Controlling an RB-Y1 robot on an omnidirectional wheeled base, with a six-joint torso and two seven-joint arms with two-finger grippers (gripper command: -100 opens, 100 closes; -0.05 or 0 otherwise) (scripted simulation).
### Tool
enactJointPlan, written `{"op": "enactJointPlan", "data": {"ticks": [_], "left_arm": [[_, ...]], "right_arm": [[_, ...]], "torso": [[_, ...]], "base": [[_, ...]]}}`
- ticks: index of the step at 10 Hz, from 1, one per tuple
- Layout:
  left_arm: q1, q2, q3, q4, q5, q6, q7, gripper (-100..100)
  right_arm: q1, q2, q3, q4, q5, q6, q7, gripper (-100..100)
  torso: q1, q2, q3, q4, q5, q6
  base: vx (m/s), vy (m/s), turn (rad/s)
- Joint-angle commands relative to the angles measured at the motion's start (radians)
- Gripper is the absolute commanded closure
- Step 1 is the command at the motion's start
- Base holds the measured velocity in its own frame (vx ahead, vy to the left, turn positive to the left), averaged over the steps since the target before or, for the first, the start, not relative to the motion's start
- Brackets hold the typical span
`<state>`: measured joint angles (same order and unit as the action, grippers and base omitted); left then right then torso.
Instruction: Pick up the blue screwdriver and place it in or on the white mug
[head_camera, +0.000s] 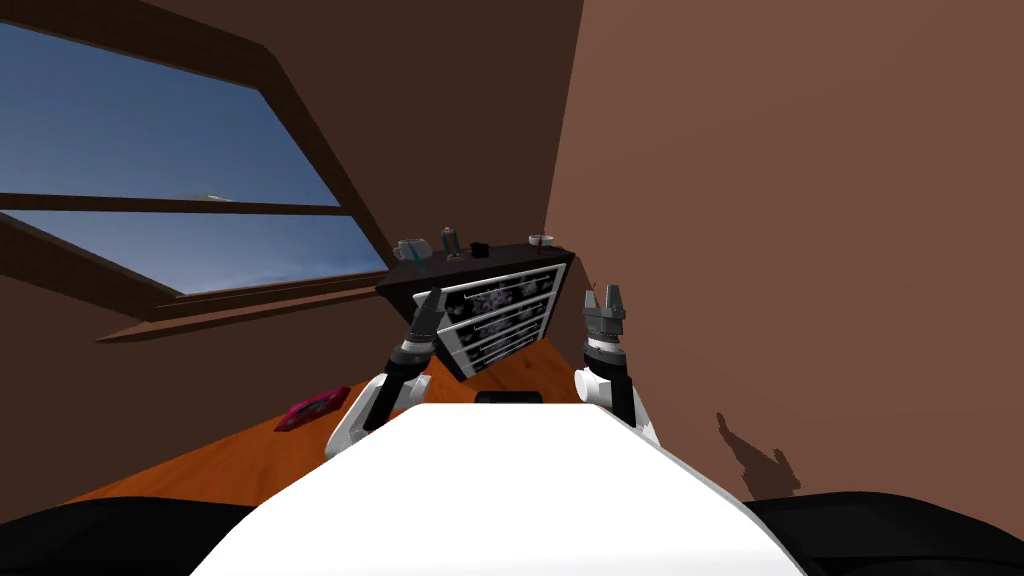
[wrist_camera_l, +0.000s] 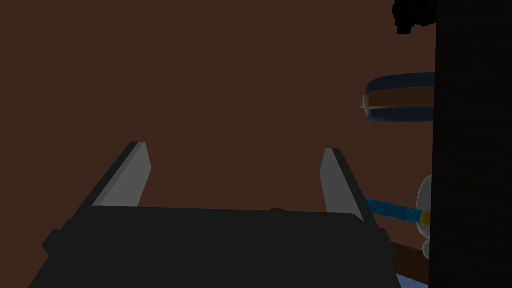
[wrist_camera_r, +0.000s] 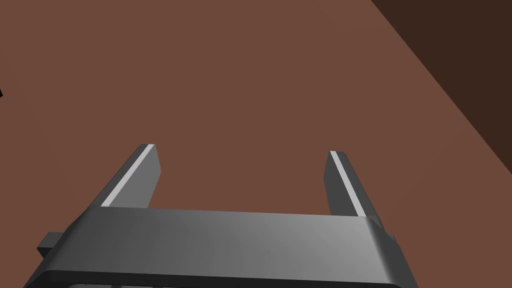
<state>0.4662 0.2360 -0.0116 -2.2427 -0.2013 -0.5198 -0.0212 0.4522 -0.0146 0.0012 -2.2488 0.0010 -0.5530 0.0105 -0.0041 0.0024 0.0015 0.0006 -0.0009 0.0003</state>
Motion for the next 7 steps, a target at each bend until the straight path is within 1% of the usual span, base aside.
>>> {"op": "enactJointPlan", "data": {"ticks": [1, 2, 3, 4, 5, 6, 7], "left_arm": [[-0.016, 0.05, 0.017, 0.027, -0.02, -0.022, 0.018, -100], [-0.032, 0.08, 0.032, 0.053, -0.038, -0.041, 0.033, -100], [-0.032, 0.097, 0.032, 0.053, -0.038, -0.041, 0.033, -100], [-0.049, 0.134, 0.048, 0.079, -0.057, -0.06, 0.049, -100], [-0.049, 0.141, 0.048, 0.079, -0.057, -0.06, 0.049, -100], [-0.066, 0.181, 0.065, 0.106, -0.077, -0.08, 0.066, -100], [-0.083, 0.21, 0.081, 0.134, -0.098, -0.101, 0.083, -100]], "right_arm": [[0.0, 0.0, 0.0, 0.0, 0.0, 0.0, 0.0, 0], [0.0, 0.0, 0.0, 0.0, 0.0, 0.0, 0.0, 0], [0.0, 0.0, 0.0, 0.0, 0.0, 0.0, 0.0, 0], [0.0, 0.0, 0.0, 0.0, 0.0, 0.0, 0.0, 0], [0.0, 0.0, 0.0, 0.0, 0.0, 0.0, 0.0, 0], [0.0, 0.0, 0.0, 0.0, 0.0, 0.0, 0.0, 0], [0.0, 0.0, 0.0, 0.0, 0.0, 0.0, 0.0, 0]], "torso": [[0.0, 0.0, 0.0, 0.0, 0.0, 0.0], [0.0, 0.0, 0.0, 0.0, 0.0, 0.0], [-0.002, 0.001, 0.0, 0.0, 0.0, -0.001], [-0.001, 0.001, 0.0, 0.0, 0.0, 0.0], [0.0, 0.0, 0.0, 0.0, 0.0, 0.0], [0.001, 0.0, 0.0, 0.0, 0.0, 0.0], [0.001, 0.0, 0.0, 0.0, 0.0, 0.0]], "base": [[-0.034, -0.068, 0.094], [-0.056, -0.096, 0.257], [-0.05, -0.069, 0.093], [-0.048, -0.061, 0.143], [-0.037, -0.049, 0.072], [-0.043, -0.051, 0.122], [-0.073, -0.083, 0.279]]}}
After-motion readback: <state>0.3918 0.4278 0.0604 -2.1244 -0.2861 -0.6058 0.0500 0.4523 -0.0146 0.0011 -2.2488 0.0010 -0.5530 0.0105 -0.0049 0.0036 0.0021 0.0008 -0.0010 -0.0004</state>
